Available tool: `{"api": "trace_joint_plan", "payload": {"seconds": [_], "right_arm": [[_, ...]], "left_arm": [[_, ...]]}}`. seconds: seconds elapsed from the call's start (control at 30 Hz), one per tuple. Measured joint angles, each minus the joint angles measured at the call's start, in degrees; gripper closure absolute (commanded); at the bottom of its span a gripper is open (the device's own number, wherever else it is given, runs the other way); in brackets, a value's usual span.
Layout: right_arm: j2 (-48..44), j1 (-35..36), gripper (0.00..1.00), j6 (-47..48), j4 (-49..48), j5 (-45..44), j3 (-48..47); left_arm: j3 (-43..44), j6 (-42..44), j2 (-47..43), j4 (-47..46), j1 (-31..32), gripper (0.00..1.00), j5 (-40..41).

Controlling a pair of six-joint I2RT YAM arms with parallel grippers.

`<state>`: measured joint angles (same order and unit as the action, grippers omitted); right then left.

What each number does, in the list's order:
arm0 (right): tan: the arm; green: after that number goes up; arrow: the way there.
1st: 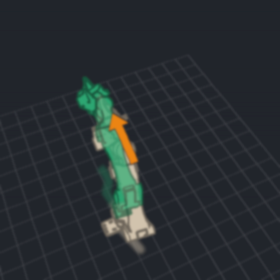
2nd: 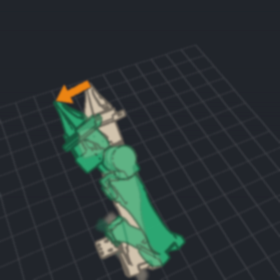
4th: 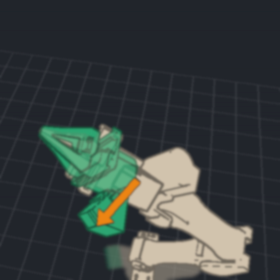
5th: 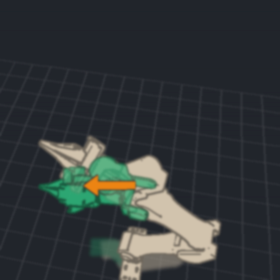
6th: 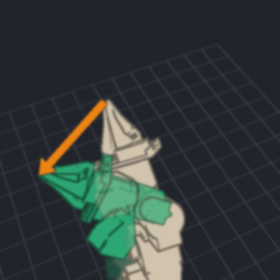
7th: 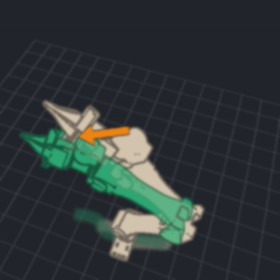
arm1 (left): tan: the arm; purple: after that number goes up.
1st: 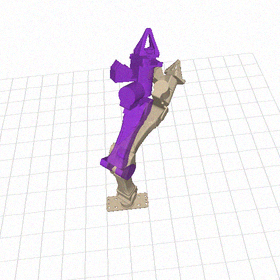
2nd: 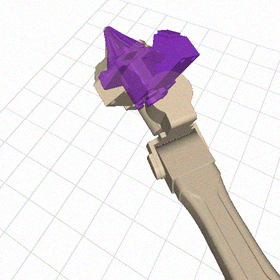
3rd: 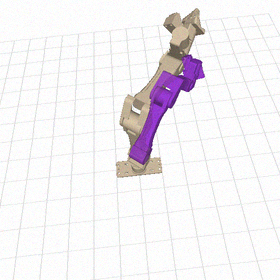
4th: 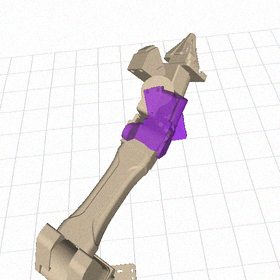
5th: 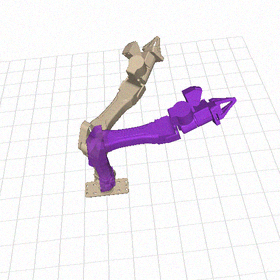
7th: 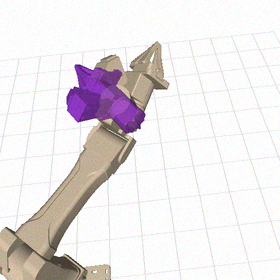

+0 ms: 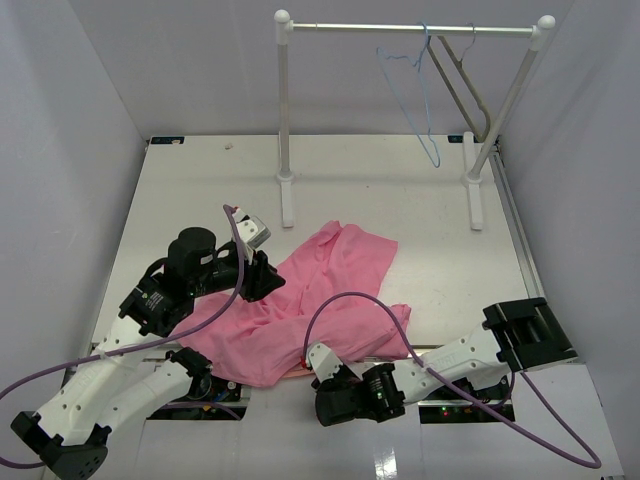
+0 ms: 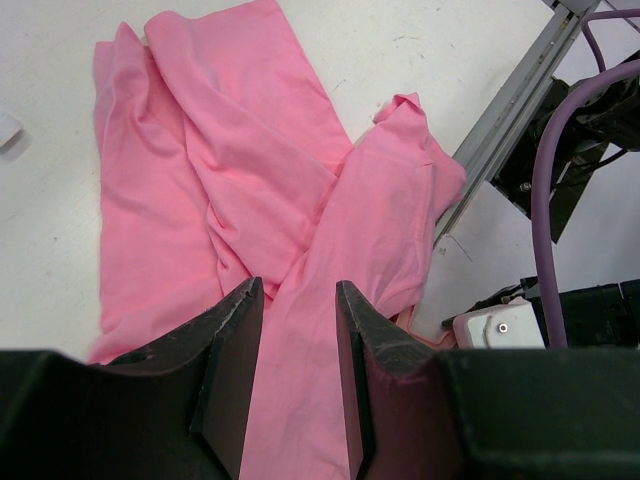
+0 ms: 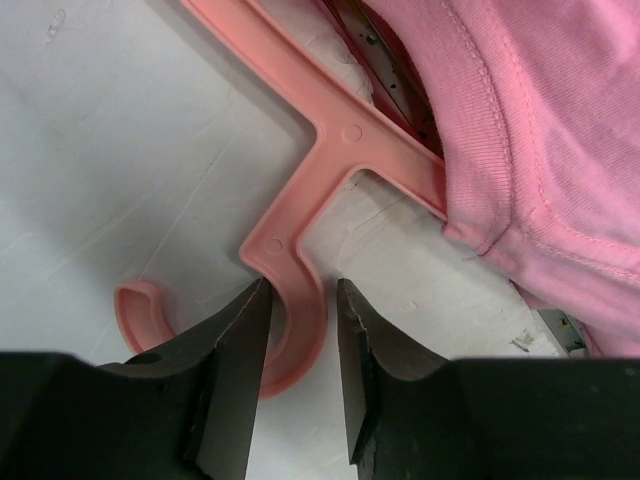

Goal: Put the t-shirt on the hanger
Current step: Pick up the hanger at the center of the board.

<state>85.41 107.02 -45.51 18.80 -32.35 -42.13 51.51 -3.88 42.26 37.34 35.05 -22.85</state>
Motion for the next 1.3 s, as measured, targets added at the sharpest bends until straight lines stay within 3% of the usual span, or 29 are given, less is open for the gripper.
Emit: {"api": "trace_joint_plan", "payload": {"seconds": [0.17, 0.33, 0.47, 0.67, 0.83, 1.07, 1.3], "right_arm": [[0.2, 0.0, 0.92, -0.7, -0.5, 0.0, 0.0], [0.6, -0.1, 0.92, -0.7, 2.7, 0.1, -2.0], [0.6, -0.9, 0.92, -0.1, 11.9, -0.4, -8.4], [-7.0, -8.4, 0.92, 5.9, 20.8, 0.7, -19.7], [-11.8, -18.2, 0.92, 13.1, 26.2, 6.9, -29.2], [-8.6, -26.9, 0.92, 20.1, 34.9, 17.7, -45.3], [-7.9, -30.8, 0.92, 23.2, 38.5, 27.9, -48.7]], "left_arm": [[0.0, 0.0, -0.1, 0.0, 0.0, 0.54, 0.0], [0.1, 0.6, -1.1, 0.1, 0.0, 0.54, -0.4], [0.6, 1.2, -2.8, -0.3, 0.0, 0.54, -2.6], [0.6, 4.9, -8.4, -1.4, 0.0, 0.53, -7.2], [2.5, 8.8, -10.0, -1.8, 0.0, 0.52, -8.5], [7.0, 13.8, -5.0, -2.8, 0.0, 0.51, -10.0], [7.0, 20.6, -1.9, -1.6, 0.0, 0.51, -14.0]]}}
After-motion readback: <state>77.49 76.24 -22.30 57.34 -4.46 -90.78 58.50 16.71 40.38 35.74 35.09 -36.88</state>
